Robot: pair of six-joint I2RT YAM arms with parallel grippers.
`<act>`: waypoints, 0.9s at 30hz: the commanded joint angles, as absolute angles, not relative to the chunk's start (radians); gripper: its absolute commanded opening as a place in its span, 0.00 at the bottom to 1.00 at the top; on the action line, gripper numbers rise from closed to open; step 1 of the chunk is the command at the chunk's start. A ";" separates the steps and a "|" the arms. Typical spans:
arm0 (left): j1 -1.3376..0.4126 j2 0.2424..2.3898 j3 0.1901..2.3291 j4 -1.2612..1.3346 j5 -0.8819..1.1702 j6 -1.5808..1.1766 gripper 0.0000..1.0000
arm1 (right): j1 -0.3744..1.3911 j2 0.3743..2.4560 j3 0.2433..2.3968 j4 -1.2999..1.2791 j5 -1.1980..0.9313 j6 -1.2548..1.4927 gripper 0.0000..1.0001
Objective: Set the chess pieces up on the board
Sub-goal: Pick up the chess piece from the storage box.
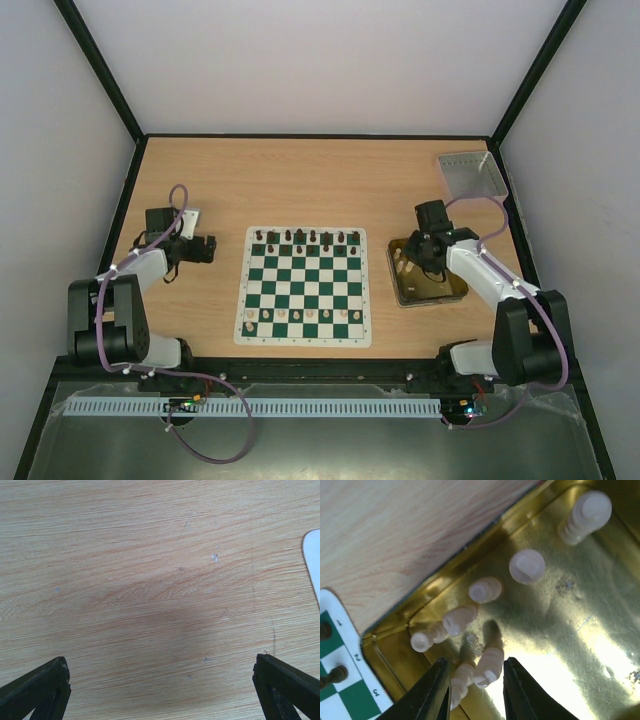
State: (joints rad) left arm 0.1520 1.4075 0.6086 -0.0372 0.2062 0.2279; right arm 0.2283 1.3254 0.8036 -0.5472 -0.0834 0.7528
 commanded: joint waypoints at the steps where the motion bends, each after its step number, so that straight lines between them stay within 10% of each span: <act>1: 0.155 1.392 0.617 -0.052 0.226 0.238 0.99 | 0.223 1.302 0.747 -0.490 -0.101 0.789 0.28; 27: 0.155 1.404 0.622 -0.060 0.241 0.241 0.99 | 0.224 1.388 0.707 -0.401 -0.117 0.800 0.18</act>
